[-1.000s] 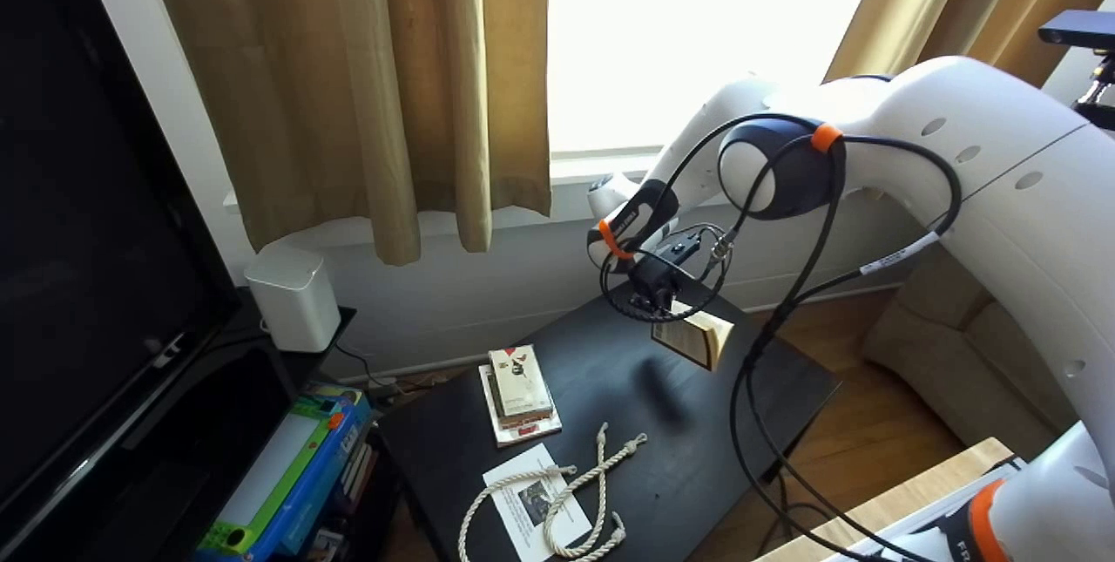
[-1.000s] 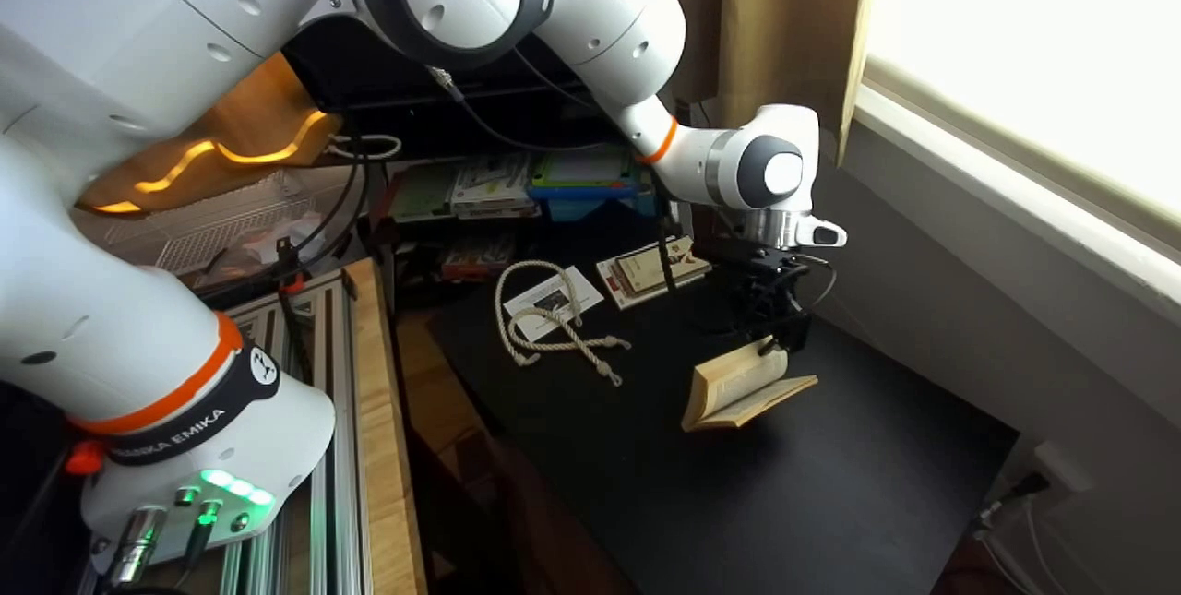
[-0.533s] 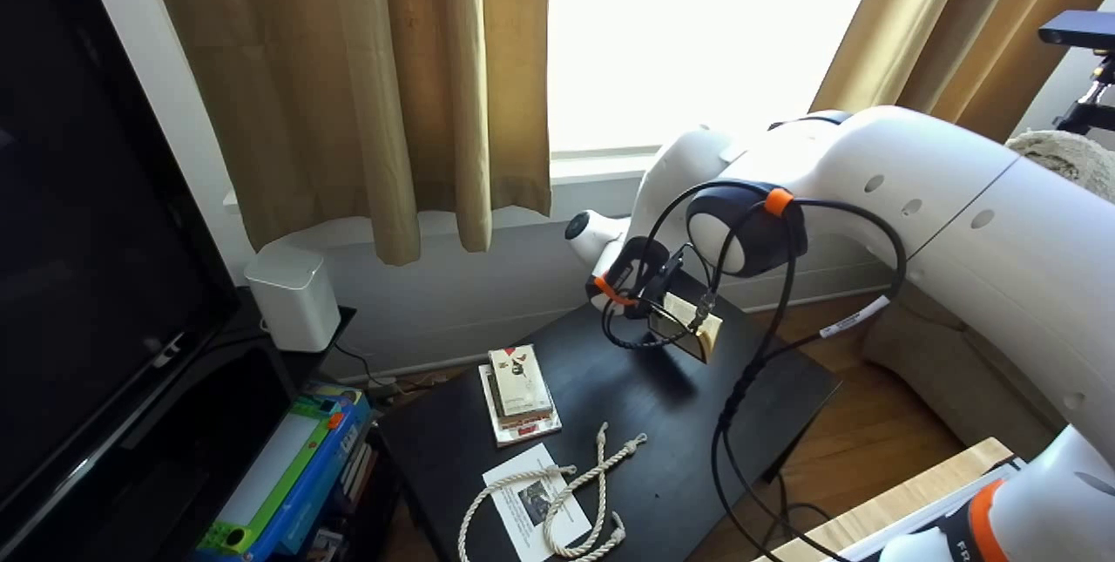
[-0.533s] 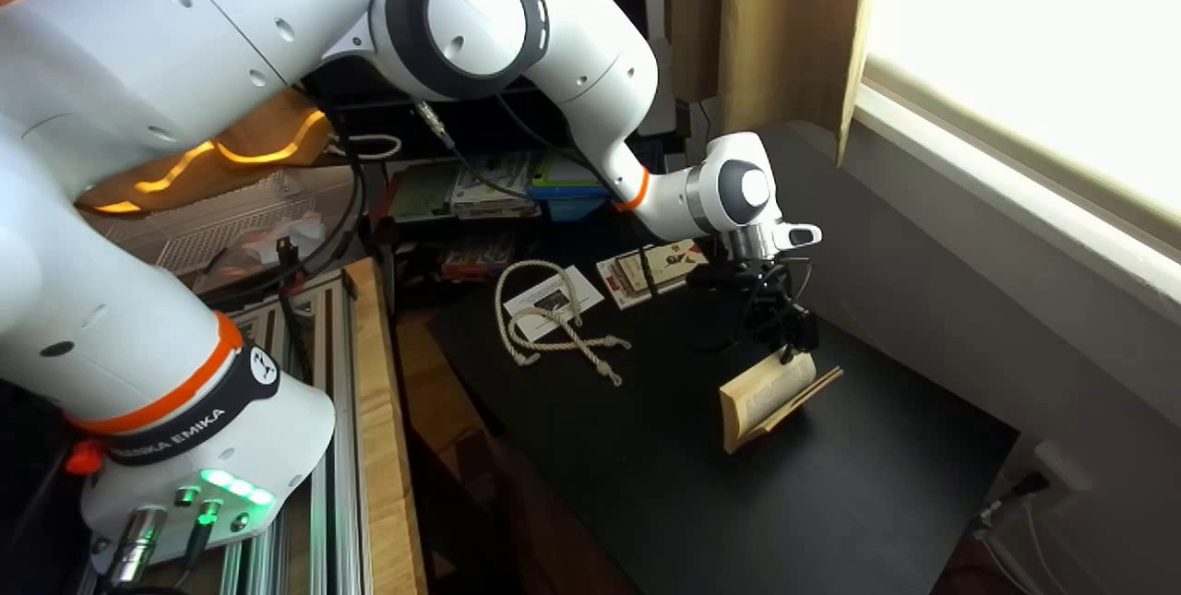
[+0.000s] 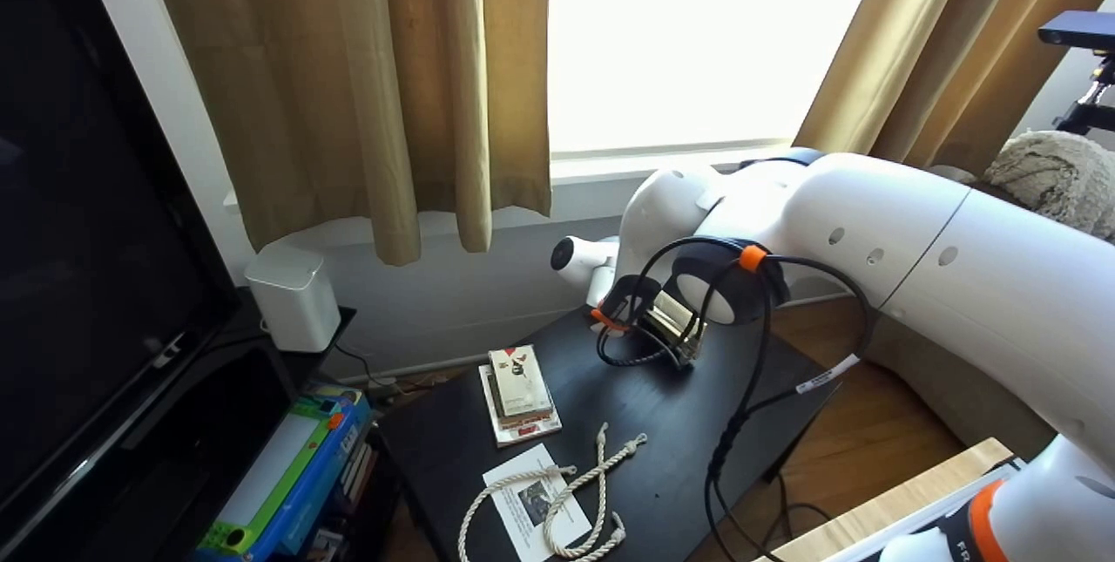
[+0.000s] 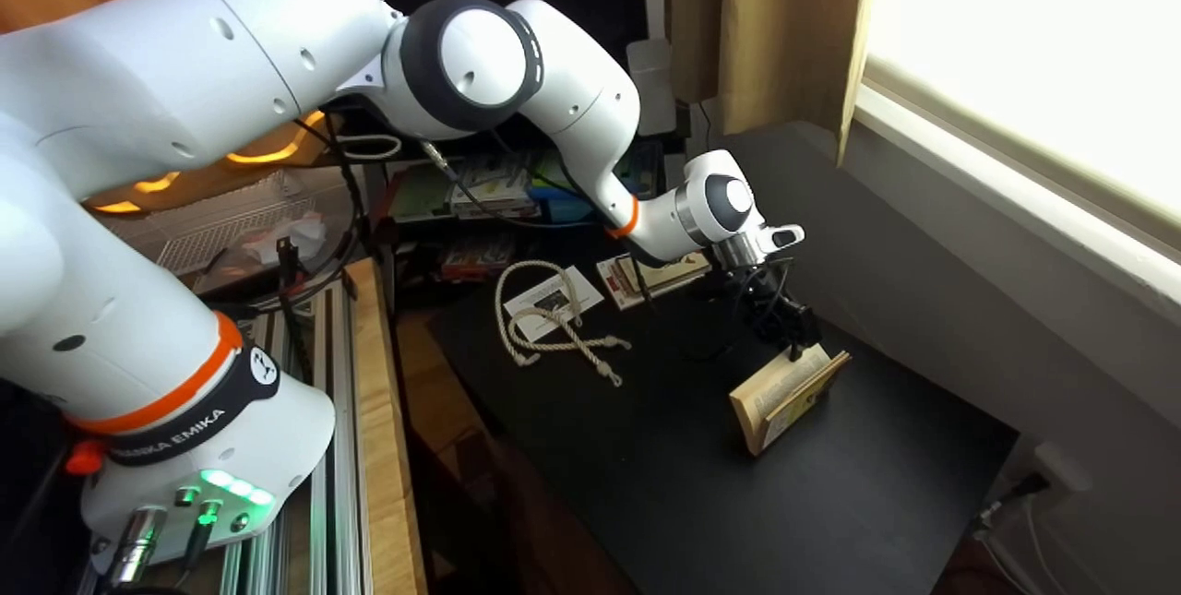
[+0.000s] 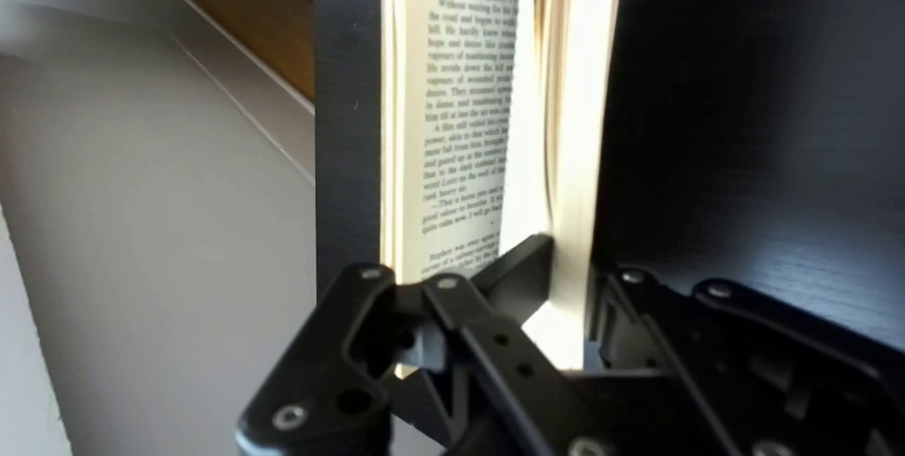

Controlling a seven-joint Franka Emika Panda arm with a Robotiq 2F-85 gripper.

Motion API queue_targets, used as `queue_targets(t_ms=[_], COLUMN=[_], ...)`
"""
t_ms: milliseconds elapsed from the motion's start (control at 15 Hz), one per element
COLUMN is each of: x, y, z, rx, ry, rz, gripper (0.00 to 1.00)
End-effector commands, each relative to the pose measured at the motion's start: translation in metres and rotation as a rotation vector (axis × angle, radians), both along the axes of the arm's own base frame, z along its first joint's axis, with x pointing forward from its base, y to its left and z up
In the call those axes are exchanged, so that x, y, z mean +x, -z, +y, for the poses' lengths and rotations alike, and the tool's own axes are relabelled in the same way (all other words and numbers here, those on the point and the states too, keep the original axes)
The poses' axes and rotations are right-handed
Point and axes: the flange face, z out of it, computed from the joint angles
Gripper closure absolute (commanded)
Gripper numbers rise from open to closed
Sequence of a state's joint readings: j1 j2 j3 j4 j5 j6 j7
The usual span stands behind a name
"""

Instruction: Pick up the book on the right and flip it to make the book cover face up

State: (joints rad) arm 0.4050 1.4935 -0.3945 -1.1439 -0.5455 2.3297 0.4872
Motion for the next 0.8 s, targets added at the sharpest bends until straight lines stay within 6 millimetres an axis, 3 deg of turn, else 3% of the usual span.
queue_targets(t_ms=[0, 733], x=[-0.003, -0.016], y=[0.005, 0.017], z=[0.01, 0.026], rx=[-0.012, -0.076], ry=[-0.025, -0.095], rz=[-0.044, -0.044], gripper=[0.97, 0.97])
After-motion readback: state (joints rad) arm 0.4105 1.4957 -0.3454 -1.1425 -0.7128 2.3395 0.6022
